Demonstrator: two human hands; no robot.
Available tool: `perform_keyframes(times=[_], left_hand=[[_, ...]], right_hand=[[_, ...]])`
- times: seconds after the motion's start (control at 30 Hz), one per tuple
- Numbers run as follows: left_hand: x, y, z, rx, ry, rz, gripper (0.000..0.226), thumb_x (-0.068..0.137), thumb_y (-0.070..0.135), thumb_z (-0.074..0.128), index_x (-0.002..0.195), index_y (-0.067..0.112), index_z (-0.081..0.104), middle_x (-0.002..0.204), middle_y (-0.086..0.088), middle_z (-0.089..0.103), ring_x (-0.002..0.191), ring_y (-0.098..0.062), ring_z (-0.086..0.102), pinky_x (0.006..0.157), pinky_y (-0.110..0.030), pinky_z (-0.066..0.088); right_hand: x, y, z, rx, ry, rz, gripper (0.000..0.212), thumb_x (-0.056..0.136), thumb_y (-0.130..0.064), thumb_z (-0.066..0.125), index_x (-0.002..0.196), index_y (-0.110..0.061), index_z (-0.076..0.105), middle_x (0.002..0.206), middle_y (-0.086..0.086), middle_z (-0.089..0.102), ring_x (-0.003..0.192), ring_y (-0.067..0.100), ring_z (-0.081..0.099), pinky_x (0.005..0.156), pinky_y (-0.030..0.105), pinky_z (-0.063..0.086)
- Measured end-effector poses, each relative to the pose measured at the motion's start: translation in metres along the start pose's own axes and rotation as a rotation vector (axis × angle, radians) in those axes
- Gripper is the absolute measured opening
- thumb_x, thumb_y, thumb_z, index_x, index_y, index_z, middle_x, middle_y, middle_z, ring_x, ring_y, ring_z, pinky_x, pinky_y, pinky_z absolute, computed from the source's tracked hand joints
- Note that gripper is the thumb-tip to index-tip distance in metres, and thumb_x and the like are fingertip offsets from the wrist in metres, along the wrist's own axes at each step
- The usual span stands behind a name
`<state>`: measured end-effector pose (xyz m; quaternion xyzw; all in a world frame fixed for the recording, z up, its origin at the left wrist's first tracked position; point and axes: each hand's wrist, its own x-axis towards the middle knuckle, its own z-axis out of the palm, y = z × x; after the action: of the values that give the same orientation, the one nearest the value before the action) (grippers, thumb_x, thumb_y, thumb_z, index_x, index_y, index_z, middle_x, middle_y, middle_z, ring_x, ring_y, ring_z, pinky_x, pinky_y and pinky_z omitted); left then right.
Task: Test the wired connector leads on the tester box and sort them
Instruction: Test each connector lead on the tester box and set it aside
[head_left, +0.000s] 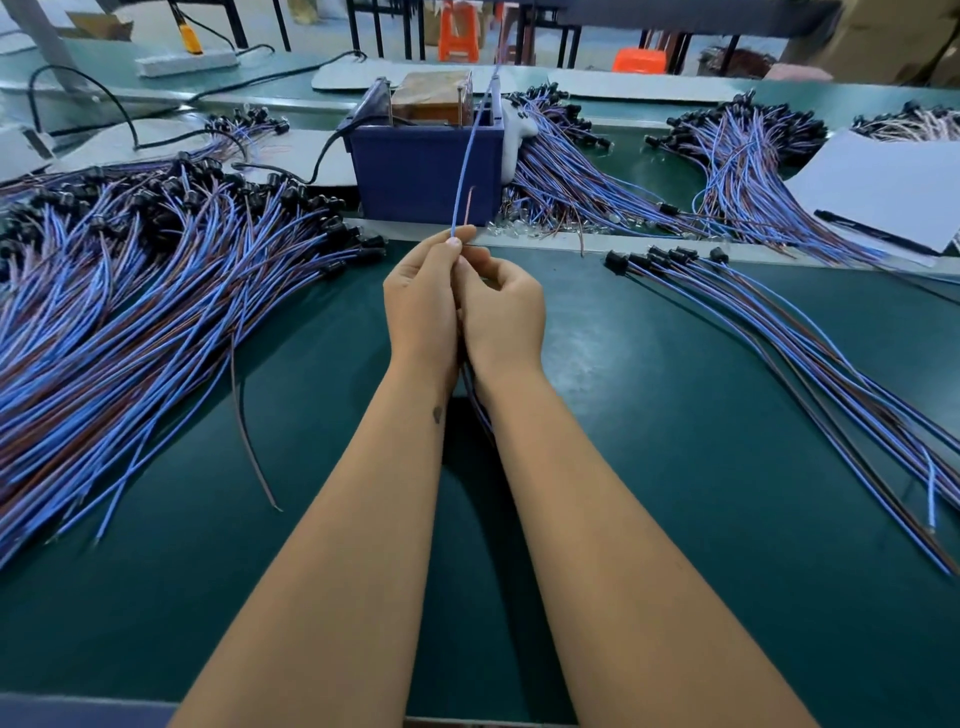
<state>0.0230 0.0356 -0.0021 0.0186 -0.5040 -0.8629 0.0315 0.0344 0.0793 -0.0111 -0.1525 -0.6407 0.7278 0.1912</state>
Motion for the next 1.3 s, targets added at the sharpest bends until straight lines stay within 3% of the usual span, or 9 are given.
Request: perform_keyframes(times=[0.17, 0.27, 0.37, 0.4, 0.5, 0.57, 0.77, 1.1, 1.3], left_hand=[[0.000, -0.002, 0.001, 0.105, -0.042, -0.003, 0.027, 0.096, 0.008, 0.050, 0.082, 0.017, 0.071, 0.076, -0.001, 0.068, 0.063, -0.015, 0.057, 0.051, -0.025, 0.043], [-0.002, -0.002, 0.002, 0.181, -0.050, 0.022, 0.029, 0.096, 0.007, 0.050, 0.079, 0.019, 0.071, 0.064, 0.001, 0.060, 0.051, -0.010, 0.053, 0.044, -0.019, 0.043], [-0.004, -0.003, 0.003, 0.180, -0.049, 0.052, 0.029, 0.097, 0.006, 0.050, 0.080, 0.019, 0.070, 0.060, 0.012, 0.064, 0.052, -0.003, 0.058, 0.046, -0.016, 0.045], [-0.005, -0.003, 0.003, 0.182, -0.046, 0.059, 0.028, 0.097, 0.006, 0.050, 0.081, 0.019, 0.070, 0.060, 0.012, 0.063, 0.053, -0.003, 0.058, 0.047, -0.016, 0.045], [-0.006, -0.002, 0.002, 0.169, -0.014, 0.062, 0.026, 0.097, 0.008, 0.052, 0.085, 0.020, 0.071, 0.067, 0.004, 0.059, 0.057, -0.008, 0.054, 0.050, -0.018, 0.044], [-0.005, 0.000, -0.002, 0.171, 0.027, 0.071, 0.026, 0.097, 0.009, 0.052, 0.086, 0.021, 0.072, 0.071, 0.001, 0.055, 0.063, -0.011, 0.050, 0.053, -0.021, 0.044], [0.007, 0.012, -0.022, 0.243, 0.228, 0.060, 0.022, 0.097, 0.013, 0.052, 0.086, 0.020, 0.070, 0.065, 0.007, 0.059, 0.056, -0.007, 0.053, 0.053, -0.018, 0.042], [0.012, 0.013, -0.025, 0.263, 0.263, 0.014, 0.023, 0.095, 0.010, 0.051, 0.083, 0.018, 0.069, 0.062, 0.007, 0.058, 0.048, -0.005, 0.048, 0.049, -0.018, 0.040], [0.012, 0.014, -0.027, 0.230, 0.268, 0.002, 0.022, 0.096, 0.013, 0.052, 0.086, 0.019, 0.070, 0.063, 0.008, 0.058, 0.050, -0.005, 0.049, 0.050, -0.019, 0.041]], right_hand=[[0.004, -0.004, -0.016, 0.062, -0.088, 0.060, 0.014, 0.089, -0.010, 0.066, 0.075, -0.012, 0.068, 0.056, -0.007, 0.061, 0.044, 0.000, 0.051, 0.046, 0.016, 0.041], [0.002, -0.005, -0.024, 0.036, -0.115, 0.030, 0.010, 0.090, -0.007, 0.065, 0.082, -0.006, 0.070, 0.062, -0.002, 0.064, 0.053, 0.005, 0.055, 0.052, 0.020, 0.046], [-0.001, -0.006, -0.027, 0.018, -0.103, -0.010, 0.008, 0.091, -0.006, 0.063, 0.091, -0.003, 0.070, 0.082, 0.013, 0.070, 0.073, 0.018, 0.063, 0.075, 0.039, 0.056], [-0.002, -0.006, -0.027, -0.016, -0.093, -0.037, 0.008, 0.091, -0.006, 0.062, 0.089, -0.005, 0.070, 0.083, 0.013, 0.071, 0.074, 0.018, 0.064, 0.075, 0.039, 0.056], [-0.004, -0.007, -0.028, -0.091, -0.079, -0.106, 0.016, 0.093, -0.006, 0.060, 0.081, -0.014, 0.066, 0.076, 0.007, 0.069, 0.066, 0.014, 0.064, 0.065, 0.028, 0.055], [-0.003, -0.008, -0.029, -0.094, -0.057, -0.113, 0.018, 0.094, -0.006, 0.058, 0.081, -0.017, 0.064, 0.074, 0.005, 0.068, 0.063, 0.013, 0.062, 0.065, 0.028, 0.054], [-0.003, -0.011, -0.033, 0.015, 0.015, -0.126, 0.012, 0.095, -0.006, 0.057, 0.088, -0.013, 0.064, 0.068, 0.005, 0.063, 0.055, 0.009, 0.055, 0.054, 0.015, 0.045], [-0.001, -0.020, -0.040, 0.109, 0.039, -0.187, 0.013, 0.094, -0.005, 0.060, 0.088, -0.013, 0.068, 0.064, 0.004, 0.059, 0.054, 0.005, 0.054, 0.053, 0.015, 0.044], [0.003, -0.014, -0.040, 0.037, 0.023, -0.164, 0.014, 0.095, -0.006, 0.060, 0.088, -0.017, 0.067, 0.061, 0.000, 0.059, 0.054, 0.004, 0.054, 0.055, 0.017, 0.046]])
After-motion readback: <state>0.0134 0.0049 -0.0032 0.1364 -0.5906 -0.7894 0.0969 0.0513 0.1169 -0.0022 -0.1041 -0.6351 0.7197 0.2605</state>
